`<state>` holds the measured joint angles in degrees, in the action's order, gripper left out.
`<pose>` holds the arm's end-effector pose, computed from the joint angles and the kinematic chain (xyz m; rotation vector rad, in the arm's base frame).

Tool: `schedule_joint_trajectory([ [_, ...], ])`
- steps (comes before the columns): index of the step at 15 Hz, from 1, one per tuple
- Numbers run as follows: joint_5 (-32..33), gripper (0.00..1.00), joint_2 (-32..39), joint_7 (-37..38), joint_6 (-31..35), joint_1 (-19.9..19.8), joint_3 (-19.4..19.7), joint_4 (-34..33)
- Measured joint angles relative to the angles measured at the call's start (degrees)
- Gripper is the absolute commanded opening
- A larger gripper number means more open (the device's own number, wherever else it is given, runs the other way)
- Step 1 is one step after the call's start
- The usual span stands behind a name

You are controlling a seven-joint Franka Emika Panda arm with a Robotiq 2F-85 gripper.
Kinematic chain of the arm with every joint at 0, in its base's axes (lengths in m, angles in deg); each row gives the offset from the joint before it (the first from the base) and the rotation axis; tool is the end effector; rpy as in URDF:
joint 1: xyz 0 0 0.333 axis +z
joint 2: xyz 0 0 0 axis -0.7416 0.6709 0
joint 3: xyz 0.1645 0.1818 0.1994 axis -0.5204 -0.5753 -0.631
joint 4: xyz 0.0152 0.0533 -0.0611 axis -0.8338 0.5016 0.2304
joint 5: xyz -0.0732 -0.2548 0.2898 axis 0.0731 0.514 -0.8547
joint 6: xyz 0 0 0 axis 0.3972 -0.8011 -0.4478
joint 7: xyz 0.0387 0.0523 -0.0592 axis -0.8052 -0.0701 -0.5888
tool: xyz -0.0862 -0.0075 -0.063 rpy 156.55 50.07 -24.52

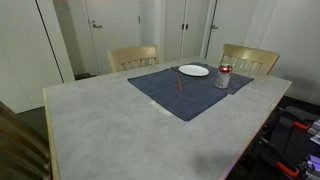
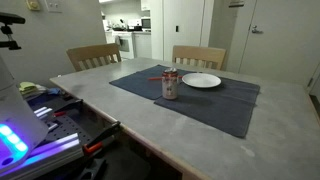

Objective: Pick up the straw on the table and put it inside the can.

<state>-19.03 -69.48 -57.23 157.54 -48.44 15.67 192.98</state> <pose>0.4478 -0.0160 0.5887 2.8796 0.1782 -0.1297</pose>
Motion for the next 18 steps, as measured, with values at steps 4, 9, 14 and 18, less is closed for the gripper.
schedule_joint_trajectory([
  [4,0.0,1.0,0.0,0.0,0.0,0.1,0.0,0.0],
  [9,0.0,1.0,1.0,0.0,0.6,0.8,0.0,-0.1],
  [14,0.0,1.0,6.6,-0.1,2.6,2.1,0.0,-2.4],
  [18,0.0,1.0,12.1,-0.1,3.6,2.3,0.0,-5.3],
])
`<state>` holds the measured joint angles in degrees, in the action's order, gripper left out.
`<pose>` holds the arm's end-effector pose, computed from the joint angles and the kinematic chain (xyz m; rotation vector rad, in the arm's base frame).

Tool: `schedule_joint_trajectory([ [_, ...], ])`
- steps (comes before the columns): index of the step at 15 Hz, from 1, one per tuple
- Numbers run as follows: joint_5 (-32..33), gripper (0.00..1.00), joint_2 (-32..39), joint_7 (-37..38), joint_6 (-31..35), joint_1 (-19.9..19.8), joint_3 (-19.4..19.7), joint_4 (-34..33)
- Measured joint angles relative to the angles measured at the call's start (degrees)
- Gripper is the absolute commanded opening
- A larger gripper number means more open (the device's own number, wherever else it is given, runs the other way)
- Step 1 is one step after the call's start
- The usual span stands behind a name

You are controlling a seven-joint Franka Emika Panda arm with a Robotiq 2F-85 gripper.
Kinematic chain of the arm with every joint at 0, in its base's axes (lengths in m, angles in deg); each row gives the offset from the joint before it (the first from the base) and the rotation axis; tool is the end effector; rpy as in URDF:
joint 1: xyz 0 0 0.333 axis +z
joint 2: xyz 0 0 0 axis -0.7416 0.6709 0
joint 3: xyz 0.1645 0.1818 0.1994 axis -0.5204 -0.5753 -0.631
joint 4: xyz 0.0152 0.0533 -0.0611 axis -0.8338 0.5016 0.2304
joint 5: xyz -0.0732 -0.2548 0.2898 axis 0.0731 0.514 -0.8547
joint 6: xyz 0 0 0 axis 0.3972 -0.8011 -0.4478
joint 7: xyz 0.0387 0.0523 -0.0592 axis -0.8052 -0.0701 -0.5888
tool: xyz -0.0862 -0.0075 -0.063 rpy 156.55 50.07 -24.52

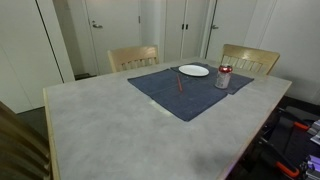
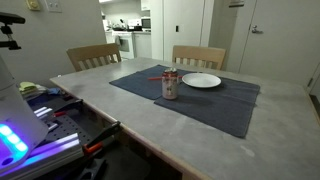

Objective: Pick up the straw on the table and put it inside the can.

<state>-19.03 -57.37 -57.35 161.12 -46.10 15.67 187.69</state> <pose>0.5127 0.0065 0.5349 2.8753 0.2747 -0.2040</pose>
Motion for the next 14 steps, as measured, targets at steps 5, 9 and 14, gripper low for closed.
schedule_joint_trajectory([
  [5,-1.5,1.0,5.2,-0.3,7.2,0.0,0.5,-1.3],
  [9,-3.2,1.0,7.9,-3.5,18.4,-0.1,0.6,0.5],
  [14,-9.5,1.0,12.1,-10.4,31.0,0.0,0.4,3.3],
])
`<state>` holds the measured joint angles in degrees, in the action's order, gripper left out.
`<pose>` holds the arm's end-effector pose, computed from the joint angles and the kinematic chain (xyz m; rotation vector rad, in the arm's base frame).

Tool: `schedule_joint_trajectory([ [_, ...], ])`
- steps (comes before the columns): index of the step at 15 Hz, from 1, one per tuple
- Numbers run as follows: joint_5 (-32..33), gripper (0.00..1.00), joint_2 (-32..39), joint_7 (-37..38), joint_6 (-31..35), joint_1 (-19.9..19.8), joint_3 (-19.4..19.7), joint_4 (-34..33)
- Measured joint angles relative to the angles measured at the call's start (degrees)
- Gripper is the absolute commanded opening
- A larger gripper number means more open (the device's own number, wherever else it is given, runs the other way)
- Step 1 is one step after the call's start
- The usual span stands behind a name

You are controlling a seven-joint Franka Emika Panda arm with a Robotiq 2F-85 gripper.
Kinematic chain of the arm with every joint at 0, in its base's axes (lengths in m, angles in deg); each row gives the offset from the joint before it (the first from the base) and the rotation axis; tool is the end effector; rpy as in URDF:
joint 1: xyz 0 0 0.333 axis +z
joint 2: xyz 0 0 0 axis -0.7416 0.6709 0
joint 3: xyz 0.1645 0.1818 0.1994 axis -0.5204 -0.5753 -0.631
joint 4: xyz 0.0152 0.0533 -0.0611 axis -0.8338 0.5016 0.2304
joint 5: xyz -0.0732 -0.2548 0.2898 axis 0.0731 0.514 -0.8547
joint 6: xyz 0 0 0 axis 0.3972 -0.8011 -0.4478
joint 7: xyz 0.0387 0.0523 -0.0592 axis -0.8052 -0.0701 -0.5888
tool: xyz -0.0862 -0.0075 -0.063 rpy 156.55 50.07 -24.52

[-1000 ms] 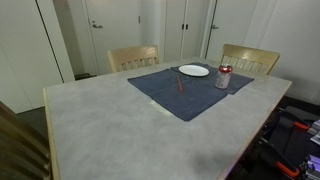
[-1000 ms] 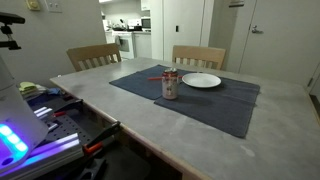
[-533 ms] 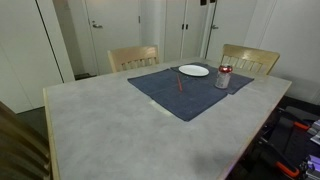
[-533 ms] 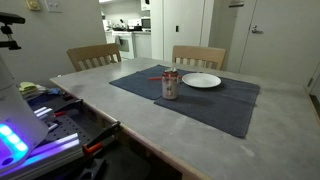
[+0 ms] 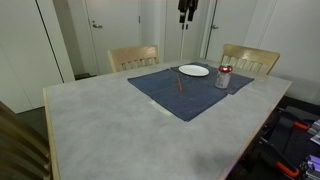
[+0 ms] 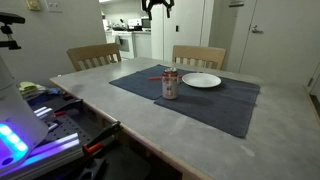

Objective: Pick up the straw on the table and put it inside the can.

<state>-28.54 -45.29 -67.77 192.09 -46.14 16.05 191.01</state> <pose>0.5908 0.0273 0.4349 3.0014 0.5611 0.1937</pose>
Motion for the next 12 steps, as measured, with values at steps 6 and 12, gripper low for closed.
schedule_joint_trajectory([
  [6,-8.9,1.0,6.9,-10.5,6.0,-0.4,-1.2,0.3],
  [12,-10.6,1.0,12.5,-7.3,3.4,-0.9,-1.8,1.3],
])
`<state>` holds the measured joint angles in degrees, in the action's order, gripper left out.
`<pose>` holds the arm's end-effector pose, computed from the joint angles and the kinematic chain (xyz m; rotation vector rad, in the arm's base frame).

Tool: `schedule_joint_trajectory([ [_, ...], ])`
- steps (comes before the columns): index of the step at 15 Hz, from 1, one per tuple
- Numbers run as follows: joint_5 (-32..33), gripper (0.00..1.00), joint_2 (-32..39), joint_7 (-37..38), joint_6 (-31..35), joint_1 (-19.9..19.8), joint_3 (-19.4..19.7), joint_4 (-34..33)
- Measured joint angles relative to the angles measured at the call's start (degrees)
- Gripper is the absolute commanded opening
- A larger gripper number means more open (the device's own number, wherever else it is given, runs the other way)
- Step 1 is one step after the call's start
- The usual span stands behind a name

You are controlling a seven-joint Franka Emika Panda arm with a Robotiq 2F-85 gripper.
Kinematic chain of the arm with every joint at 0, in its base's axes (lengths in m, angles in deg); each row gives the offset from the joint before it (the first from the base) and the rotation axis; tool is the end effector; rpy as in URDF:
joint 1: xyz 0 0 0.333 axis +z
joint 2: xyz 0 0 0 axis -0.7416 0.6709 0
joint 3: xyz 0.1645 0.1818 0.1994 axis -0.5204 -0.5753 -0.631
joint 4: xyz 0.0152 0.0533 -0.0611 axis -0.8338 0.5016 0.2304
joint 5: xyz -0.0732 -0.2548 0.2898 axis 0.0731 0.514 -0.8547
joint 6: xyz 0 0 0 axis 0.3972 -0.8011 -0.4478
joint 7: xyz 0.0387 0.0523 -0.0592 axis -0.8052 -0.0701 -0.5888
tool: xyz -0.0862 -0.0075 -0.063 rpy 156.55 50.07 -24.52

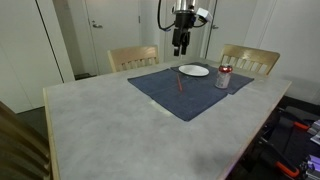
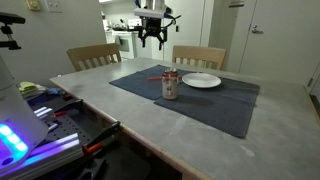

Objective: Pick up the straw on the table and put it inside the can.

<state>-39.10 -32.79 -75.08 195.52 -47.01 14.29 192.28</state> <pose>0.5980 0.0418 0.3003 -2.9811 -0.6039 0.0445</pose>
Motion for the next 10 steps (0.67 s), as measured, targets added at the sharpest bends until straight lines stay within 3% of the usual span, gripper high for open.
schedule_joint_trajectory([
  [3,2.3,1.0,2.1,8.2,-3.0,0.2,0.4,0.2],
  [8,2.0,1.0,2.6,9.0,-3.9,0.2,0.2,0.1],
  [10,3.7,1.0,2.8,13.1,-3.9,0.5,0.3,-0.1],
])
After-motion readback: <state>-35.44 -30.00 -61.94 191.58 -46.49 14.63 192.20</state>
